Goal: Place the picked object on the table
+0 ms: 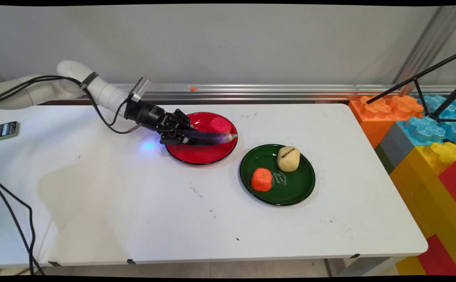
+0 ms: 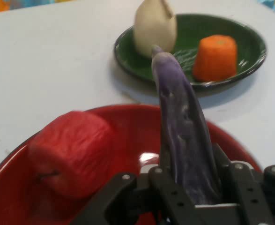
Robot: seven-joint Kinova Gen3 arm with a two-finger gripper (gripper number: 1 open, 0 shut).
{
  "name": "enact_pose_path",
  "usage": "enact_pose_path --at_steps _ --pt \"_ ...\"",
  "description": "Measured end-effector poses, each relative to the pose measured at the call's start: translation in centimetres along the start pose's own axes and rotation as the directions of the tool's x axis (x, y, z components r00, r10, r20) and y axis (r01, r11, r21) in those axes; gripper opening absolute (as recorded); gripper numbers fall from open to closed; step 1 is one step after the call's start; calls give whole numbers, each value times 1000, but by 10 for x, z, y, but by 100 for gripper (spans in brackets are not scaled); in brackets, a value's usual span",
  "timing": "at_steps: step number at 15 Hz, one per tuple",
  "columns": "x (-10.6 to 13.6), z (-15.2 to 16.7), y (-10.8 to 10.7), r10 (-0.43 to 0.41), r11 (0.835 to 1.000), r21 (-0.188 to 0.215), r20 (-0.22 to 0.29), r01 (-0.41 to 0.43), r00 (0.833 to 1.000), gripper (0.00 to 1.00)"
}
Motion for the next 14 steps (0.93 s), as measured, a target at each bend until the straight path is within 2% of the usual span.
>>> enact_pose_path --at_steps 7,10,14 --pt "5 -4 37 -16 997 -79 -43 13 999 0" --pt "2 -4 53 -26 994 -111 -47 21 999 0" --pt "-6 -3 68 -36 991 -134 -38 31 999 0"
